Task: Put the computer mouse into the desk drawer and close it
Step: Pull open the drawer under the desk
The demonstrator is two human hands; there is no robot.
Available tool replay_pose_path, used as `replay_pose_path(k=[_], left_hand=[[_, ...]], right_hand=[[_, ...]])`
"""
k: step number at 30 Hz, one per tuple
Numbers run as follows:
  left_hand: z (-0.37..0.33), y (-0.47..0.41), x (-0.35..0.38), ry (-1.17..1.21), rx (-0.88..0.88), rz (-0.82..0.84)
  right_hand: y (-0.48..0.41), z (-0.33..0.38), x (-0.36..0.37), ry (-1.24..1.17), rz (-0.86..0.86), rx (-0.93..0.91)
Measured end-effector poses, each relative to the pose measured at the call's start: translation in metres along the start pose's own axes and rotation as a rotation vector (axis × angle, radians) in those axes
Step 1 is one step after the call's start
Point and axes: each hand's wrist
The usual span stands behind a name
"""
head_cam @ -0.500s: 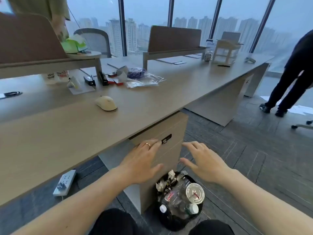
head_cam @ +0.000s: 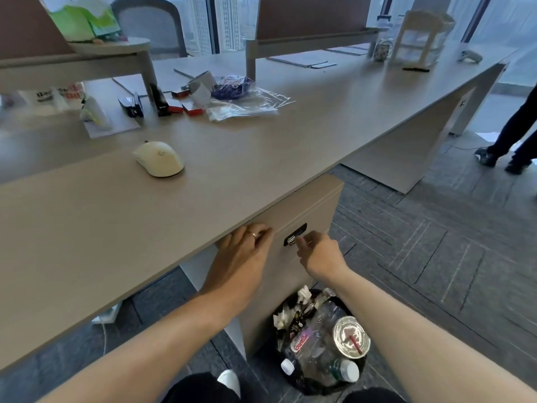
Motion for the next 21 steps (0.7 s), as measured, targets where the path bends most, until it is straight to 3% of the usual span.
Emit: replay_pose_path(k=[8, 21], left_hand=[[0.001, -0.005, 0.005, -0.028, -0.008, -0.007], [-0.005, -0.004, 0.003, -0.094, -0.016, -0.013]], right_hand=[[-0.016, 0.016, 0.025, -0.622, 0.141, 0.518], [0.014, -0.019, 0.004, -0.693, 0.059, 0.457]])
Point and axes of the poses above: each hand's wrist, its own y-axis away from the middle knuckle, its own x-axis out of the palm, z = x × y, and after that the axes turned 13 degrees about -z, right-handed
